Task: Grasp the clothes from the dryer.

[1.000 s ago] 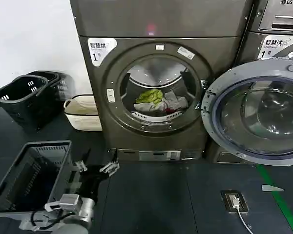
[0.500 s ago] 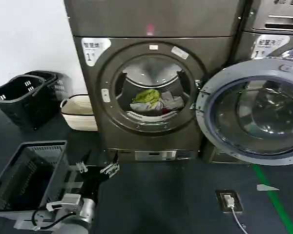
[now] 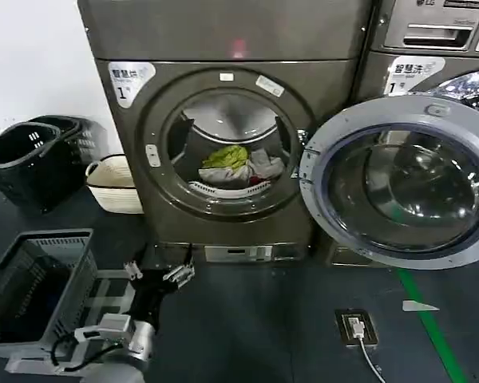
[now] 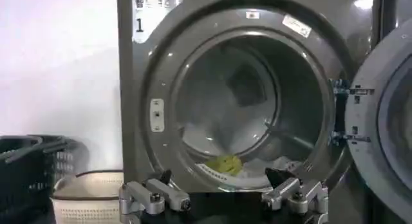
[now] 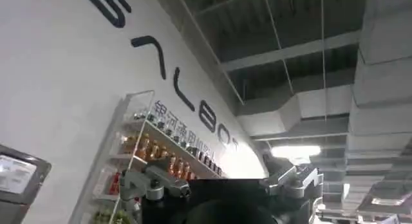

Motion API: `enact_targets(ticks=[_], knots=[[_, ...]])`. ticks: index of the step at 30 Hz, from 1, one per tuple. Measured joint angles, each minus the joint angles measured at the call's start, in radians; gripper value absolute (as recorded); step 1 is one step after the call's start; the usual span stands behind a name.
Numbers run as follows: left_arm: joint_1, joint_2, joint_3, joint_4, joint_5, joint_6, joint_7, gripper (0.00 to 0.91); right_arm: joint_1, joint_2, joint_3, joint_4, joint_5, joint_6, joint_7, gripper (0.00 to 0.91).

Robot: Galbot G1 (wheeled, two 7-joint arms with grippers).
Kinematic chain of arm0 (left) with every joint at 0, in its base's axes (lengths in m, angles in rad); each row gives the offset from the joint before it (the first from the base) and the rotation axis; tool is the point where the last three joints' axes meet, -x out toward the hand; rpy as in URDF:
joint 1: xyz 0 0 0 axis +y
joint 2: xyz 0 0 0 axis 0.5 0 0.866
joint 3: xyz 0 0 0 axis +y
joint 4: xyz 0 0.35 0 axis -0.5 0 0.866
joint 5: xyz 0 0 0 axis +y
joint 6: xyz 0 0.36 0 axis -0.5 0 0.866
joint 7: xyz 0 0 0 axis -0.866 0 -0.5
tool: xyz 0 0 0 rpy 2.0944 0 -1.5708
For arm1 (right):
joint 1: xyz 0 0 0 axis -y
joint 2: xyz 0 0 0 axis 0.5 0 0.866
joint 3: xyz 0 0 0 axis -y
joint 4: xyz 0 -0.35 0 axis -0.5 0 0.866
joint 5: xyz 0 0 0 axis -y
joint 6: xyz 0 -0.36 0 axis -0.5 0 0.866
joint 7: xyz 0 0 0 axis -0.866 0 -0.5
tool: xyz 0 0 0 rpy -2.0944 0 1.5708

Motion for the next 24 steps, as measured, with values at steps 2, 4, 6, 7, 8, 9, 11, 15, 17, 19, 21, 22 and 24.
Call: enact_targets(ticks=[2,4,6,7,8,9,11,15,17,19,21,22,24], knots=[[-0.004,0.0,-0.001,0.004,-0.002,0.0,0.0,0.907,0.0,0.002,0.001,0.0,0.0,0.0,-0.001,0.907],[-0.008,-0.001,-0.001,0.008,-0.003,0.001,0.0,0.907,0.0,0.004,0.0,0.0,0.0,0.0,-0.001,0.907],[-0.012,0.0,-0.001,0.012,-0.004,0.001,0.001,0.907,0.001,0.004,0.0,0.0,0.0,0.0,-0.001,0.907],[-0.015,0.001,-0.001,0.014,-0.004,0.001,0.002,0.907,0.001,0.004,0.0,0.0,-0.001,0.0,-0.001,0.907],[-0.017,0.002,-0.002,0.016,-0.004,0.001,0.002,0.907,0.001,0.004,-0.001,0.0,-0.001,0.0,-0.001,0.907],[-0.019,0.002,-0.004,0.018,-0.006,0.002,0.002,0.907,0.002,0.004,-0.002,0.0,-0.002,0.0,-0.002,0.907],[-0.024,0.002,-0.01,0.022,-0.011,0.003,0.002,0.907,0.004,0.004,-0.004,-0.001,-0.004,0.0,-0.002,0.907],[-0.031,0.003,-0.014,0.03,-0.015,0.004,0.002,0.907,0.007,0.004,-0.009,-0.002,-0.009,0.0,-0.003,0.907],[-0.034,0.002,-0.014,0.033,-0.015,0.004,0.002,0.907,0.009,0.004,-0.012,-0.004,-0.011,0.0,-0.004,0.907],[-0.037,0.002,-0.014,0.037,-0.015,0.005,0.002,0.907,0.011,0.004,-0.015,-0.004,-0.013,0.001,-0.003,0.907],[-0.039,0.002,-0.014,0.039,-0.016,0.005,0.002,0.907,0.012,0.004,-0.018,-0.008,-0.017,0.005,0.0,0.907],[-0.039,0.002,-0.014,0.039,-0.016,0.006,0.002,0.907,0.012,0.003,-0.02,-0.009,-0.019,0.008,0.002,0.907],[-0.039,0.003,-0.015,0.039,-0.016,0.006,0.003,0.907,0.012,0.001,-0.024,-0.011,-0.022,0.016,0.002,0.907]])
